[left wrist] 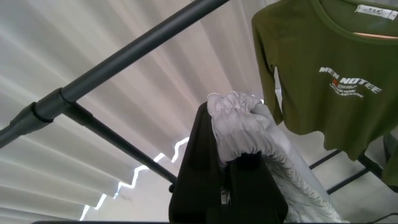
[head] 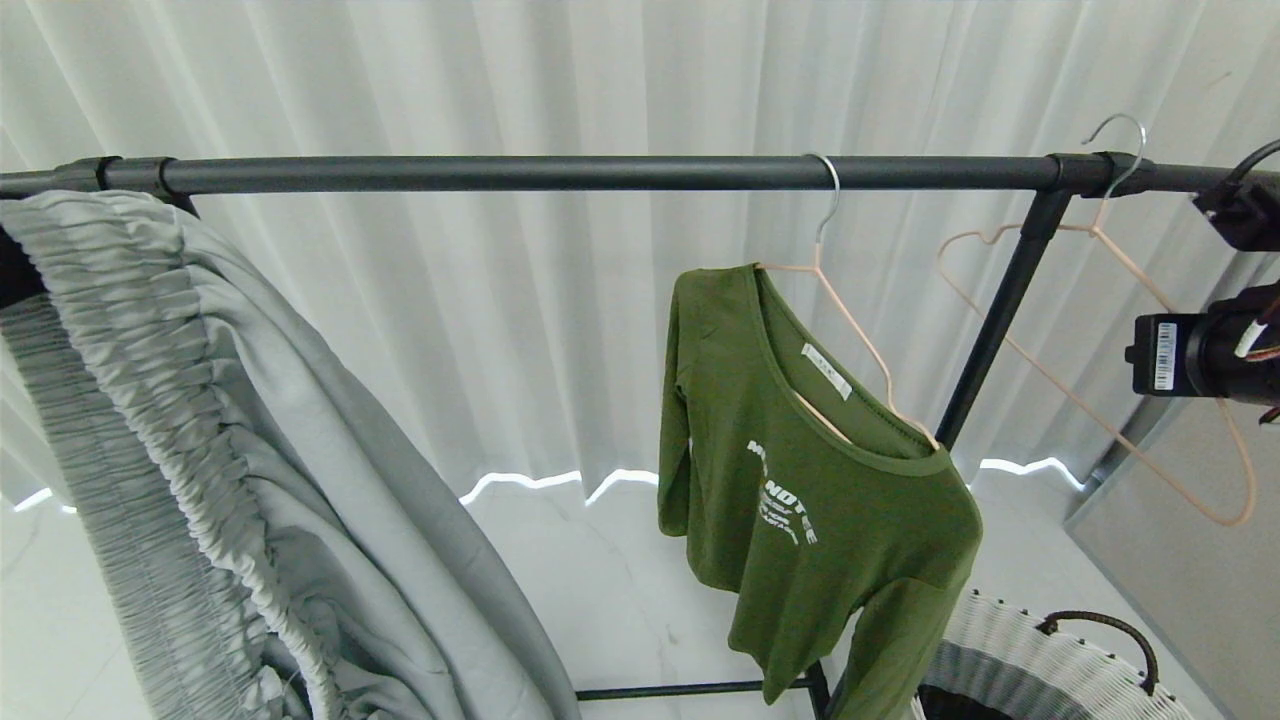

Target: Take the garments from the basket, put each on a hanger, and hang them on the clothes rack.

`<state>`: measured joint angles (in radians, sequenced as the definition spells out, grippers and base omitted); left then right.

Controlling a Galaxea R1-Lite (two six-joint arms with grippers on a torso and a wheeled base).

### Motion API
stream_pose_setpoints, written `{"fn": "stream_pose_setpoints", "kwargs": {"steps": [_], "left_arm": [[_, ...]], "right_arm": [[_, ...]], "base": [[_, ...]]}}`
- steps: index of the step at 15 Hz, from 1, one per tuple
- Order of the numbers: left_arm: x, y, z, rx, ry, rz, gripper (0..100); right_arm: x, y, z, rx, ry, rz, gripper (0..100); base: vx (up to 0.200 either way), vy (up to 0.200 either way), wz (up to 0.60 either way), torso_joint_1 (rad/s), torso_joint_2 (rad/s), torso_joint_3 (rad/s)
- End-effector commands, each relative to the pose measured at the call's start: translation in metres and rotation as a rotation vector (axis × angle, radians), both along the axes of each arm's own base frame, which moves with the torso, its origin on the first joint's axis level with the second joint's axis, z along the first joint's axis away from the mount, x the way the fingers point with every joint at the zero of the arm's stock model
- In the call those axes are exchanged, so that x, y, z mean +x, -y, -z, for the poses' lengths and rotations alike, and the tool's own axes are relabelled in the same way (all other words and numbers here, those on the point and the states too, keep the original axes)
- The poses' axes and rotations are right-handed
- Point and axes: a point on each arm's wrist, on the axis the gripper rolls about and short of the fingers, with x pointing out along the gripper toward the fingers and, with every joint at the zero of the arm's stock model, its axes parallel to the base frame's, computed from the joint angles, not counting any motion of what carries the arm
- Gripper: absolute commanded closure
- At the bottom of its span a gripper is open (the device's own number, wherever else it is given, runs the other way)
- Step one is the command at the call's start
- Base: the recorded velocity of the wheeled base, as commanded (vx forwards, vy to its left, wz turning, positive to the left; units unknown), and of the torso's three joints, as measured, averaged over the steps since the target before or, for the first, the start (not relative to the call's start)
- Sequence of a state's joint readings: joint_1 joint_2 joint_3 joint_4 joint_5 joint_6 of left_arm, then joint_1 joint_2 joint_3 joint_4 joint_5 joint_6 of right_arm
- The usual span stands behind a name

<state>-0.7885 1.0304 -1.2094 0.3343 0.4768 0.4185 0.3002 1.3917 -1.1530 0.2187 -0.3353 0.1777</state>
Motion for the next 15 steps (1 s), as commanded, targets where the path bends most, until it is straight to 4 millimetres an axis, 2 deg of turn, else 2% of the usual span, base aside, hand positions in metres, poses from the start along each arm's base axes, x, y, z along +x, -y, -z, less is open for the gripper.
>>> {"fn": "stream_pose_setpoints", "kwargs": {"steps": [1, 2, 3, 6, 9, 12, 15], "left_arm": [[-0.001, -0.001, 0.000, -0.002, 0.003, -0.002, 100], [-0.001, -0.001, 0.000, 0.000, 0.003, -0.003, 100], [-0.001, -0.001, 0.000, 0.000, 0.004, -0.006, 100], [-0.003, -0.004, -0.001, -0.007, 0.010, -0.008, 100], [-0.005, -0.006, 0.000, -0.008, 0.011, -0.011, 100], [-0.006, -0.007, 0.000, -0.010, 0.013, -0.012, 100], [-0.006, -0.007, 0.000, -0.011, 0.014, -0.012, 100]], "right_arm": [[-0.015, 0.004, -0.008, 0.007, 0.039, -0.005, 100], [-0.018, 0.005, -0.008, 0.004, 0.044, -0.006, 100], [-0.029, 0.008, -0.009, -0.002, 0.056, -0.011, 100], [-0.061, 0.018, -0.008, -0.052, 0.089, -0.038, 100], [-0.087, 0.026, 0.002, -0.112, 0.094, -0.062, 100], [-0.102, 0.031, 0.006, -0.139, 0.111, -0.075, 100], [-0.108, 0.033, 0.003, -0.138, 0.131, -0.086, 100]], "base": [[0.000, 0.000, 0.00, 0.000, 0.00, 0.000], [0.000, 0.000, 0.00, 0.000, 0.00, 0.000], [0.000, 0.000, 0.00, 0.000, 0.00, 0.000], [-0.200, 0.000, 0.00, 0.012, 0.01, -0.001], [-0.200, 0.000, 0.00, -0.006, -0.01, 0.007], [-0.200, 0.000, 0.00, 0.001, 0.00, 0.005], [-0.200, 0.000, 0.00, 0.002, 0.00, 0.004]]}}
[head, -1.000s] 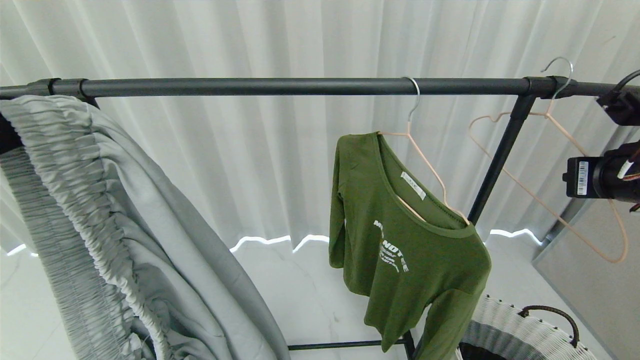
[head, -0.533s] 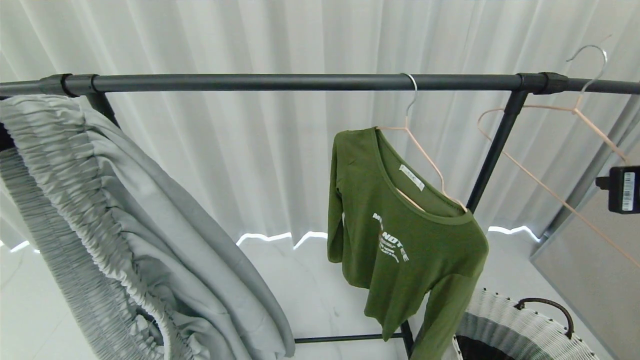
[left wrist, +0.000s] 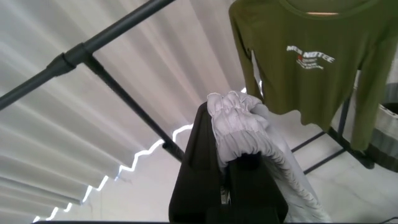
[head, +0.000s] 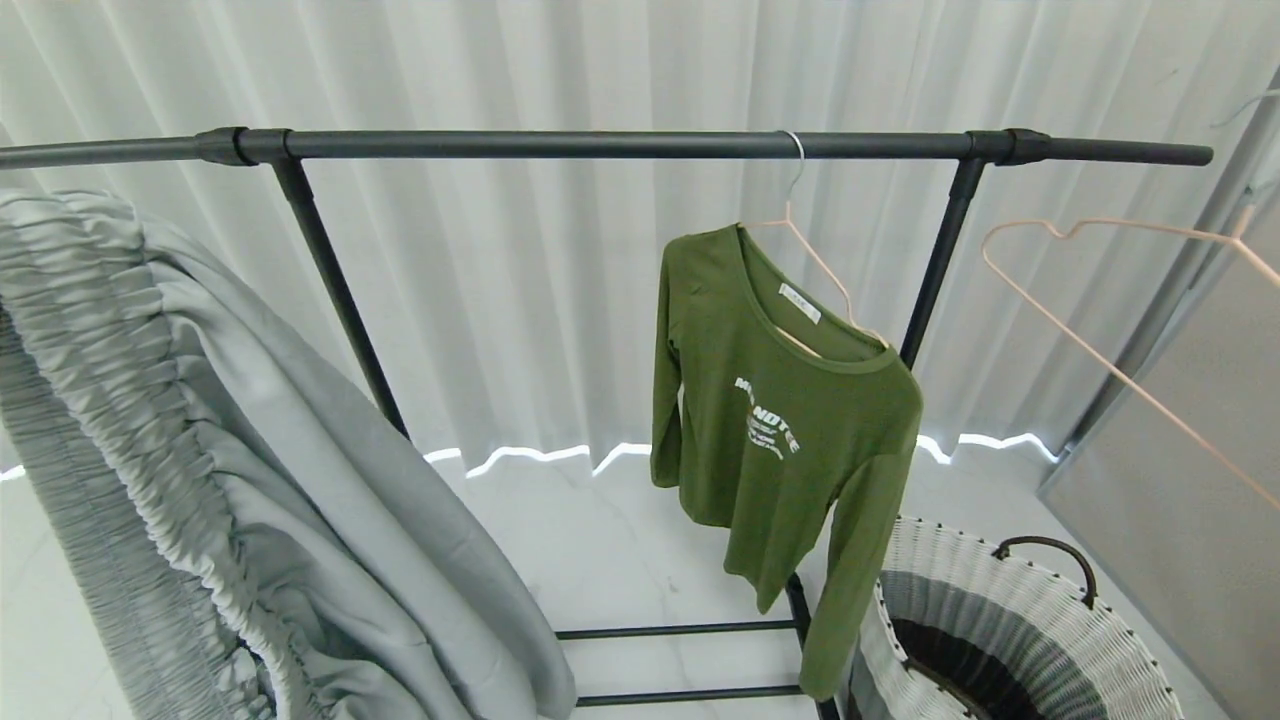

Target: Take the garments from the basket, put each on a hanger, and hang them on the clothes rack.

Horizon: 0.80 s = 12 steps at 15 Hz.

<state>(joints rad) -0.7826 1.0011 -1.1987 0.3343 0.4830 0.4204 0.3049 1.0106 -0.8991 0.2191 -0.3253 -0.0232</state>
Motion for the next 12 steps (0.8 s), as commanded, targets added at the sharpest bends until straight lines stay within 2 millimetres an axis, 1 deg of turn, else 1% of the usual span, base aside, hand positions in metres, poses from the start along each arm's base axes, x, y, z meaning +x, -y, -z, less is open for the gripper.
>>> {"fn": "stream_pose_setpoints", "kwargs": {"steps": [1, 3, 6, 8, 10, 11, 12], "left_arm": [[0.001, 0.001, 0.000, 0.002, -0.002, 0.000, 100], [0.001, 0.001, 0.001, 0.003, -0.005, 0.001, 100], [0.002, 0.003, 0.003, 0.010, -0.013, 0.002, 100], [0.006, 0.006, 0.004, 0.019, -0.021, 0.004, 100], [0.014, 0.014, 0.005, 0.037, -0.037, -0.005, 100], [0.017, 0.016, 0.005, 0.042, -0.043, -0.013, 100], [0.035, 0.023, 0.005, 0.043, -0.049, -0.100, 100]], "right_arm": [[-0.007, 0.002, -0.003, -0.004, 0.025, -0.007, 100], [-0.008, -0.001, -0.007, -0.020, 0.049, -0.049, 100], [-0.014, -0.023, -0.013, 0.014, 0.110, -0.282, 100], [-0.018, -0.041, -0.011, 0.022, 0.091, -0.428, 100], [-0.022, -0.067, -0.007, 0.051, 0.064, -0.592, 100], [-0.023, -0.073, -0.007, 0.067, 0.060, -0.622, 100], [-0.027, -0.095, -0.005, 0.128, 0.041, -0.720, 100]], "base": [[-0.200, 0.000, 0.00, -0.002, 0.00, -0.002], [-0.200, 0.000, 0.00, -0.005, 0.00, 0.002], [0.000, 0.000, 0.00, 0.000, 0.00, 0.000], [0.000, 0.000, 0.00, 0.000, 0.00, 0.000], [0.000, 0.000, 0.00, 0.000, 0.00, 0.000], [0.000, 0.000, 0.00, 0.000, 0.00, 0.000], [0.000, 0.000, 0.00, 0.000, 0.00, 0.000]]}}
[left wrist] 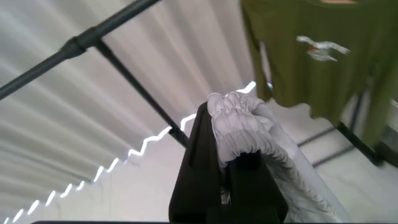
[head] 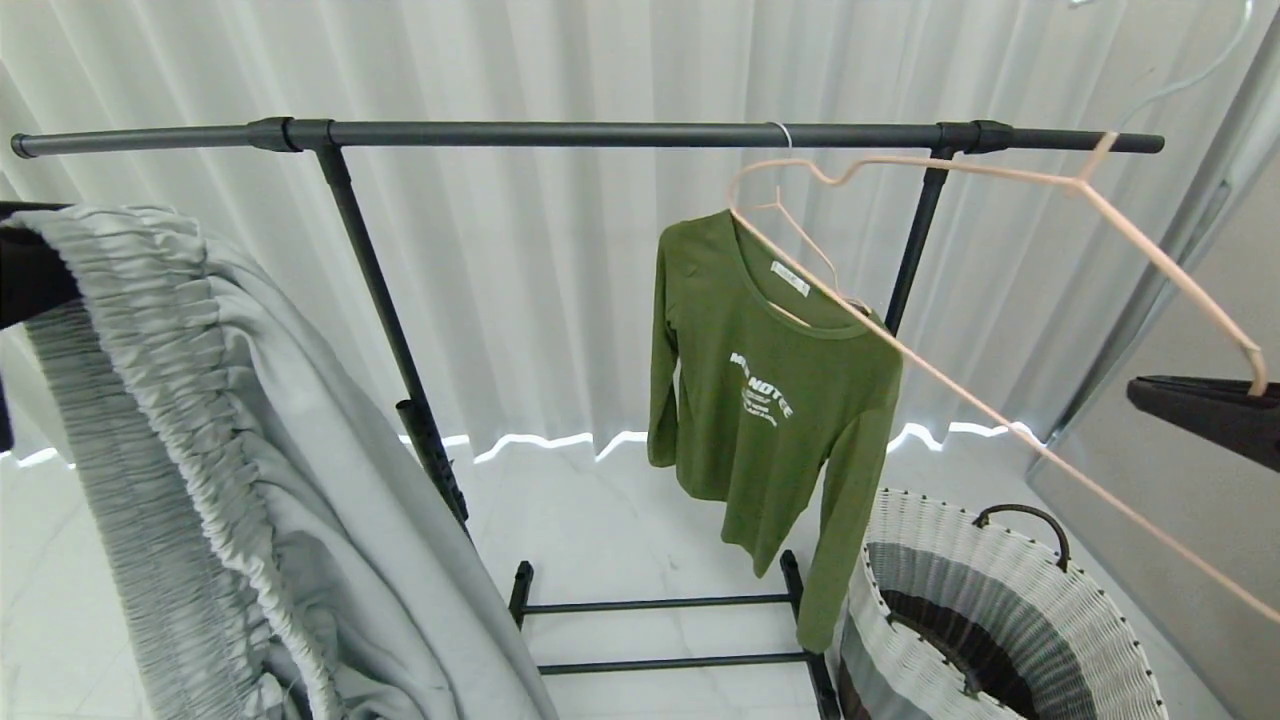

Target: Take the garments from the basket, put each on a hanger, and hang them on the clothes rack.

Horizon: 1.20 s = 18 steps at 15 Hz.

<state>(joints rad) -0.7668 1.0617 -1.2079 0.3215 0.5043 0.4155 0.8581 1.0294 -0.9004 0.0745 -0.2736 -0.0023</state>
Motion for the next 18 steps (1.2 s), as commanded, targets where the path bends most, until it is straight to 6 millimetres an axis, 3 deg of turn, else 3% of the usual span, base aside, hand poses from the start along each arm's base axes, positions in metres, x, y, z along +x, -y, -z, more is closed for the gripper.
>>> {"fn": "stream_pose_setpoints", "kwargs": {"steps": [1, 3, 4, 9, 13, 18], "left_arm": [[0.034, 0.017, 0.001, 0.012, -0.008, -0.109, 100], [0.039, 0.019, 0.000, 0.007, -0.001, -0.123, 100], [0.071, 0.036, -0.006, -0.040, 0.014, -0.192, 100], [0.116, 0.063, -0.015, -0.137, 0.003, -0.267, 100], [0.137, 0.066, -0.016, -0.130, 0.011, -0.336, 100], [0.143, 0.061, -0.019, -0.133, 0.023, -0.371, 100]], "right_arm": [[-0.006, -0.043, 0.010, 0.013, -0.073, -0.193, 100], [-0.009, -0.047, 0.011, 0.013, -0.081, -0.217, 100], [-0.026, -0.065, 0.015, 0.030, -0.130, -0.343, 100], [-0.036, -0.065, 0.013, 0.046, -0.134, -0.396, 100], [-0.039, -0.066, 0.013, 0.045, -0.134, -0.412, 100], [-0.038, -0.067, 0.014, 0.050, -0.142, -0.410, 100]], "base": [[0.000, 0.000, 0.00, 0.000, 0.00, 0.000], [0.000, 0.000, 0.00, 0.000, 0.00, 0.000], [0.000, 0.000, 0.00, 0.000, 0.00, 0.000], [0.000, 0.000, 0.00, 0.000, 0.00, 0.000], [0.000, 0.000, 0.00, 0.000, 0.00, 0.000], [0.000, 0.000, 0.00, 0.000, 0.00, 0.000]]}}
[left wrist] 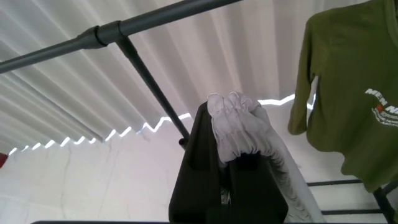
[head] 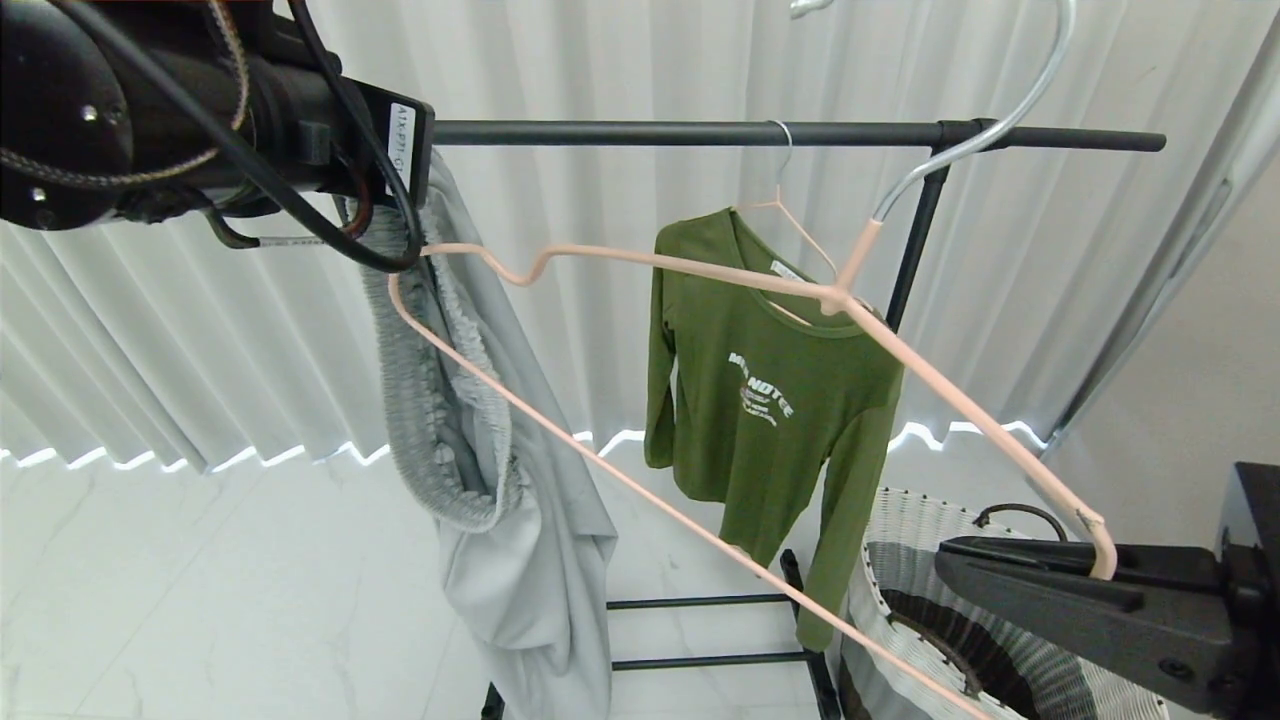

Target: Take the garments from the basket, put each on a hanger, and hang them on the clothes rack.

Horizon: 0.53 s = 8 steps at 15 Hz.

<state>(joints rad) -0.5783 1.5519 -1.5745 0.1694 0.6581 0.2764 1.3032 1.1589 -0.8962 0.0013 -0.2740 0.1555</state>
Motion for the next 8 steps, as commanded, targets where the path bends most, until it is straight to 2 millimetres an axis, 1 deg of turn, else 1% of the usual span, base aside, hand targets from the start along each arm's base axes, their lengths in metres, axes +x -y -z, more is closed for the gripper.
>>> {"fn": "stream_pose_setpoints", "kwargs": {"steps": [1, 3, 6, 8], "left_arm": [[0.004, -0.001, 0.000, 0.001, 0.001, -0.017, 100], [-0.005, 0.007, -0.003, -0.004, 0.010, 0.025, 100], [-0.008, 0.012, -0.004, -0.007, 0.012, 0.049, 100], [-0.010, 0.015, -0.004, -0.011, 0.013, 0.061, 100]], "right_arm": [[0.000, -0.001, 0.002, -0.008, -0.001, 0.001, 100], [0.011, -0.005, 0.008, -0.027, -0.006, 0.058, 100], [0.031, -0.016, 0.008, 0.024, 0.010, 0.134, 100], [0.034, -0.019, 0.006, 0.043, 0.017, 0.140, 100]], "base": [[0.000, 0.000, 0.00, 0.000, 0.00, 0.000], [0.000, 0.000, 0.00, 0.000, 0.00, 0.000], [0.000, 0.000, 0.00, 0.000, 0.00, 0.000], [0.000, 0.000, 0.00, 0.000, 0.00, 0.000]]}}
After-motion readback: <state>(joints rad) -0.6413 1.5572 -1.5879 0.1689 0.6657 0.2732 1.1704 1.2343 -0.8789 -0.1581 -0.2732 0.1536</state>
